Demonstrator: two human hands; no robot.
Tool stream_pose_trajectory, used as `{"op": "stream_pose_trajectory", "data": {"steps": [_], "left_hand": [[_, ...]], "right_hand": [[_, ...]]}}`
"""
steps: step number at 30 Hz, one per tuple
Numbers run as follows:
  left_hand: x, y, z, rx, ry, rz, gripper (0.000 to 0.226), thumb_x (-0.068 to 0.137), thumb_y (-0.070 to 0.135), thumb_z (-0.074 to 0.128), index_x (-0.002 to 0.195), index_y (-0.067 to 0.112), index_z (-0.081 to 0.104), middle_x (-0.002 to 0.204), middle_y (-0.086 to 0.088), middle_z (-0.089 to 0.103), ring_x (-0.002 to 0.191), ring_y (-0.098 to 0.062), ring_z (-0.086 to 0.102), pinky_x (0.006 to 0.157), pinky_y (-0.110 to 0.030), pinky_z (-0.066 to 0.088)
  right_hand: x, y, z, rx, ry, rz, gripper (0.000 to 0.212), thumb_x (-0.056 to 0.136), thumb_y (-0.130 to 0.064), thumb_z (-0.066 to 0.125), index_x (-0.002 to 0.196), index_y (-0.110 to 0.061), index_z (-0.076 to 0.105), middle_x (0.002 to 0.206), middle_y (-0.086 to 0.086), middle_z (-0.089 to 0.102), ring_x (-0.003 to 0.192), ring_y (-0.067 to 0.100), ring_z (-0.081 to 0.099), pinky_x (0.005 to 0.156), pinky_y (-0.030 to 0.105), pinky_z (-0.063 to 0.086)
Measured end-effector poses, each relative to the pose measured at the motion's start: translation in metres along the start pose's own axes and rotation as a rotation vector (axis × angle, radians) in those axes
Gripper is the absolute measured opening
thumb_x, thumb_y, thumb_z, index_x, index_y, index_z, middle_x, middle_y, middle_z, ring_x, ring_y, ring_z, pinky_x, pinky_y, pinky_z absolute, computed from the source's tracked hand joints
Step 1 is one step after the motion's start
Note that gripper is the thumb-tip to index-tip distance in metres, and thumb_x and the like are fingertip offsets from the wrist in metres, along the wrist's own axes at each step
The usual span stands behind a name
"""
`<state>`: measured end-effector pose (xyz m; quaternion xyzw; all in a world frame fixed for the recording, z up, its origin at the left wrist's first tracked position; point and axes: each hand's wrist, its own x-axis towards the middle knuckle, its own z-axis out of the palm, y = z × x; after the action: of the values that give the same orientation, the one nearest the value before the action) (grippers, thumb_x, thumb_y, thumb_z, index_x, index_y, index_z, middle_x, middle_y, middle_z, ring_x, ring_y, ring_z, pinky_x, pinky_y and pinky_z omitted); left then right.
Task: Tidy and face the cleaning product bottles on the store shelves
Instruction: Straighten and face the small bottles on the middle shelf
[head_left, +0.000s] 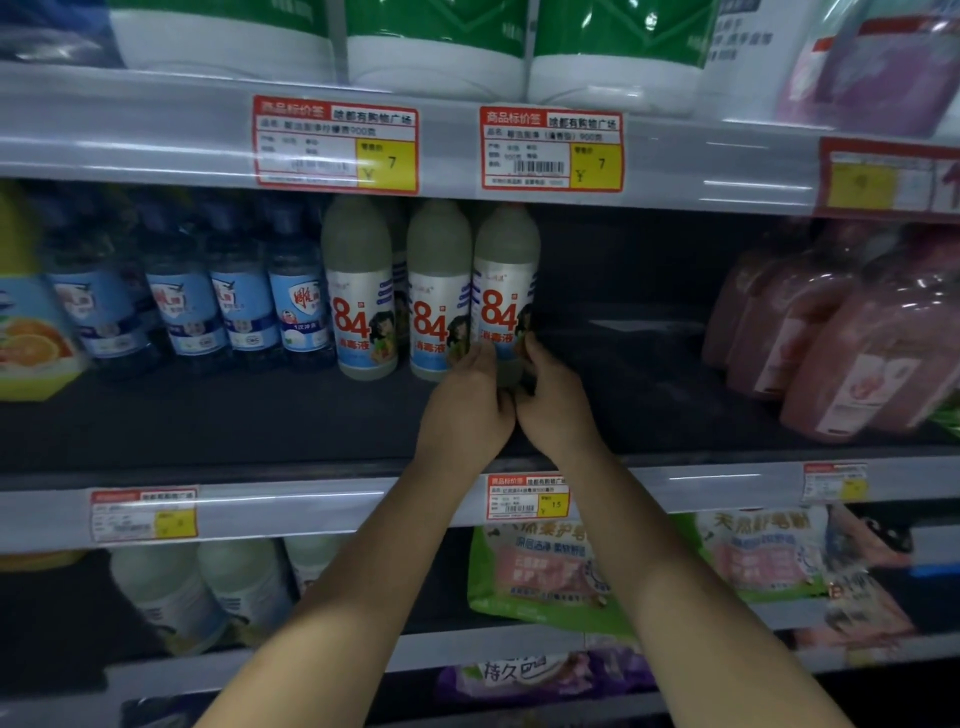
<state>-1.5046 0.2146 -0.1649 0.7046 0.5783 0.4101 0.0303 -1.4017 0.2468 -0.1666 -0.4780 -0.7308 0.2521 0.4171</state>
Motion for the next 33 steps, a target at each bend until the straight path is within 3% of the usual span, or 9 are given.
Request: {"op": "stream_pose_trajectory", "data": {"steps": [7,12,18,22,24,26,29,31,33], "left_hand": [[0.003,-0.004,0.003,-0.002,-0.103,-0.048,0.048,0.09,0.007,0.044,0.137,-0.003,0.035,0.136,-0.023,0.045,0.122,-0.029,0.047,0.099,-0.033,0.041],[0.005,-0.001,0.001,0.005,-0.226,-0.119,0.061,0.095,0.009,0.039,0.147,0.002,0.008,0.155,-0.016,0.007,0.143,-0.02,0.01,0.112,-0.025,0.013],[0.007,0.0,0.001,-0.014,-0.296,-0.169,0.063,0.097,0.01,0.037,0.146,0.004,-0.002,0.156,-0.013,-0.007,0.144,-0.017,-0.002,0.113,-0.024,0.005],[0.006,0.002,0.0,0.005,-0.251,-0.177,0.057,0.095,0.008,0.037,0.146,0.001,0.012,0.155,-0.016,0.011,0.143,-0.022,0.013,0.112,-0.025,0.015],[0.006,0.003,-0.001,-0.004,-0.153,-0.151,0.041,0.091,0.005,0.041,0.131,-0.003,0.04,0.137,-0.019,0.043,0.127,-0.029,0.041,0.099,-0.028,0.035],[0.004,0.007,-0.005,-0.008,-0.076,-0.102,0.028,0.088,0.003,0.044,0.114,-0.001,0.051,0.116,-0.019,0.056,0.109,-0.031,0.052,0.085,-0.032,0.043],[-0.006,0.013,-0.017,0.028,-0.021,0.026,0.044,0.089,0.004,0.044,0.133,-0.001,0.043,0.134,-0.022,0.047,0.125,-0.032,0.044,0.1,-0.037,0.04],[-0.024,0.015,-0.028,0.049,0.034,0.088,0.051,0.091,0.01,0.045,0.14,0.0,0.034,0.145,-0.02,0.037,0.134,-0.029,0.035,0.106,-0.037,0.035],[-0.051,0.013,-0.038,0.027,0.094,0.133,0.052,0.09,0.019,0.04,0.139,0.001,0.036,0.143,-0.019,0.04,0.132,-0.027,0.039,0.105,-0.031,0.034]], "right_hand": [[-0.001,-0.001,0.0,-0.037,-0.058,0.008,0.059,0.092,-0.007,0.049,0.144,-0.022,0.026,0.14,0.005,0.047,0.124,0.016,0.048,0.101,0.021,0.035],[0.001,-0.001,0.0,-0.122,-0.147,0.055,0.069,0.094,-0.012,0.047,0.149,-0.023,0.007,0.153,0.002,0.026,0.137,0.017,0.032,0.11,0.027,0.027],[0.005,0.002,0.003,-0.197,-0.222,0.075,0.073,0.095,-0.01,0.043,0.149,-0.02,-0.006,0.158,0.002,0.007,0.143,0.016,0.018,0.118,0.035,0.02],[0.006,0.004,0.006,-0.155,-0.158,0.072,0.068,0.094,-0.009,0.044,0.149,-0.021,0.007,0.155,0.004,0.021,0.139,0.017,0.028,0.115,0.035,0.027],[0.003,-0.001,0.004,-0.094,-0.081,0.058,0.059,0.095,-0.013,0.044,0.147,-0.021,0.018,0.147,0.004,0.037,0.128,0.013,0.041,0.105,0.025,0.033],[-0.002,-0.009,0.001,-0.089,0.012,0.015,0.057,0.094,-0.014,0.046,0.146,-0.02,0.024,0.142,0.006,0.044,0.125,0.014,0.045,0.103,0.022,0.034],[-0.02,-0.025,-0.005,-0.185,0.134,-0.108,0.06,0.092,-0.007,0.049,0.146,-0.013,0.024,0.146,0.009,0.039,0.132,0.019,0.039,0.104,0.015,0.024],[-0.041,-0.037,-0.006,-0.21,0.187,-0.211,0.056,0.091,-0.003,0.048,0.144,-0.01,0.029,0.145,0.01,0.04,0.133,0.02,0.039,0.108,0.019,0.026],[-0.067,-0.047,0.002,-0.205,0.199,-0.277,0.05,0.092,-0.003,0.046,0.14,-0.009,0.036,0.144,0.011,0.043,0.132,0.021,0.041,0.11,0.024,0.028]]}}
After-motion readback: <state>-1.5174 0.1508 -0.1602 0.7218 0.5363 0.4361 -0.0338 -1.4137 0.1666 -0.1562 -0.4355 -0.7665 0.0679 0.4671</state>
